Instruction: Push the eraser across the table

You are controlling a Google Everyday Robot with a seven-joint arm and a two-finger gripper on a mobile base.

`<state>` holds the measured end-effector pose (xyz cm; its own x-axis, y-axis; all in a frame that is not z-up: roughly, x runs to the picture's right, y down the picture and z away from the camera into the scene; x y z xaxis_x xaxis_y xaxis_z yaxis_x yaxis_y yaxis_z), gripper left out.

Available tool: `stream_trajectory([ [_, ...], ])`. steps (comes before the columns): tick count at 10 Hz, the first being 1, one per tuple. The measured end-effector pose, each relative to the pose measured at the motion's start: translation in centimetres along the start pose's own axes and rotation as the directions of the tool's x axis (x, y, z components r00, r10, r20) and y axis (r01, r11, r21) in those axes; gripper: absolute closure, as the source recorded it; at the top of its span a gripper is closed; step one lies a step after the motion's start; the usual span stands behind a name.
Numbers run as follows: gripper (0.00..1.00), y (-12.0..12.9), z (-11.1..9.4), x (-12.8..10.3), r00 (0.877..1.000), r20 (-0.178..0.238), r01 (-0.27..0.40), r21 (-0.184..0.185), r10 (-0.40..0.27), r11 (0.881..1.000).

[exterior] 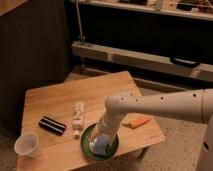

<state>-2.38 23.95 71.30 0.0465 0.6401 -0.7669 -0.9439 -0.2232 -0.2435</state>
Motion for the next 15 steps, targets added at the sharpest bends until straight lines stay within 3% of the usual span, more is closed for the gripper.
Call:
stream_trajectory([
  [10,0.40,0.0,-0.1,-0.3,1.000,0.004,0.005,0.004,-0.005,1.000],
  [12,0.40,0.8,-1.1,-2.0,0.999,0.026,0.041,0.013,-0.042,0.999],
  [15,0.45,5.6,-2.6,-6.4,0.987,0.069,0.145,0.003,-0.145,0.989],
])
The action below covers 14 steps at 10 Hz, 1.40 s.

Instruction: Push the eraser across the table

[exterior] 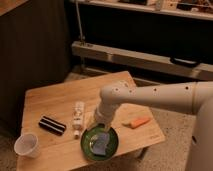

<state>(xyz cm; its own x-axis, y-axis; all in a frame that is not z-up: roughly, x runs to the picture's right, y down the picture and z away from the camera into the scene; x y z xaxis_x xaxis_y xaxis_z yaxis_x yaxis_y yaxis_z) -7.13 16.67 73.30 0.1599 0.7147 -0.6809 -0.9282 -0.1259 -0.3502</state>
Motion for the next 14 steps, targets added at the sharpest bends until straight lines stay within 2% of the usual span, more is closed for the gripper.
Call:
stream_trajectory([
  [1,0.54,2.3,-0.2,-1.9,0.999,0.008,0.053,-0.017,-0.053,0.998],
  [2,0.67,4.7,-0.4,-3.6,0.993,0.006,0.117,-0.052,-0.116,0.992],
  [4,0.84,9.0,-0.5,-5.2,0.974,0.013,0.228,-0.112,-0.228,0.967],
  [5,0.95,11.9,-0.5,-5.1,0.953,0.026,0.302,-0.143,-0.302,0.943],
  [7,1.00,14.8,-0.4,-4.3,0.918,0.072,0.396,-0.175,-0.389,0.902],
  [8,1.00,16.2,0.0,-3.9,0.886,0.116,0.463,-0.208,-0.449,0.861],
  [9,1.00,16.4,0.8,-3.6,0.867,0.149,0.498,-0.246,-0.475,0.831],
  [11,1.00,16.7,3.0,-3.2,0.850,0.177,0.527,-0.242,-0.497,0.815],
  [12,1.00,17.2,5.5,-2.9,0.838,0.186,0.544,-0.217,-0.513,0.811],
  [14,1.00,17.8,7.6,-2.7,0.826,0.188,0.560,-0.172,-0.531,0.811],
])
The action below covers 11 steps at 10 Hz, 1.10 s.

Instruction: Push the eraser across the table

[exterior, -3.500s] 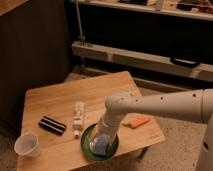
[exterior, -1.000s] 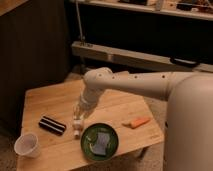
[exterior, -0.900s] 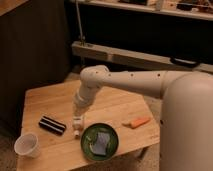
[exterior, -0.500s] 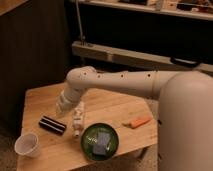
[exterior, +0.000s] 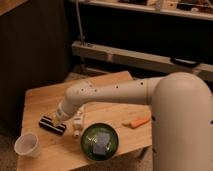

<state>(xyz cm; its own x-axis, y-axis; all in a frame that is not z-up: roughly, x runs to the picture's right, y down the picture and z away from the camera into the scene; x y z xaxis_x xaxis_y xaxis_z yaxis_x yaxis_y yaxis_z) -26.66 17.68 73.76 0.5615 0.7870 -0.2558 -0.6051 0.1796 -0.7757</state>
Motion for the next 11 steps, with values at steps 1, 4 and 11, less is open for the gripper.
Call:
stream_trajectory([
  [1,1.00,0.5,0.7,0.0,1.000,-0.005,0.015,0.027,-0.015,1.000],
  [4,1.00,1.2,2.0,-0.4,0.999,-0.022,0.048,0.068,-0.047,0.996],
  [11,1.00,1.3,5.9,-0.7,0.988,-0.118,0.097,0.014,-0.095,0.995],
])
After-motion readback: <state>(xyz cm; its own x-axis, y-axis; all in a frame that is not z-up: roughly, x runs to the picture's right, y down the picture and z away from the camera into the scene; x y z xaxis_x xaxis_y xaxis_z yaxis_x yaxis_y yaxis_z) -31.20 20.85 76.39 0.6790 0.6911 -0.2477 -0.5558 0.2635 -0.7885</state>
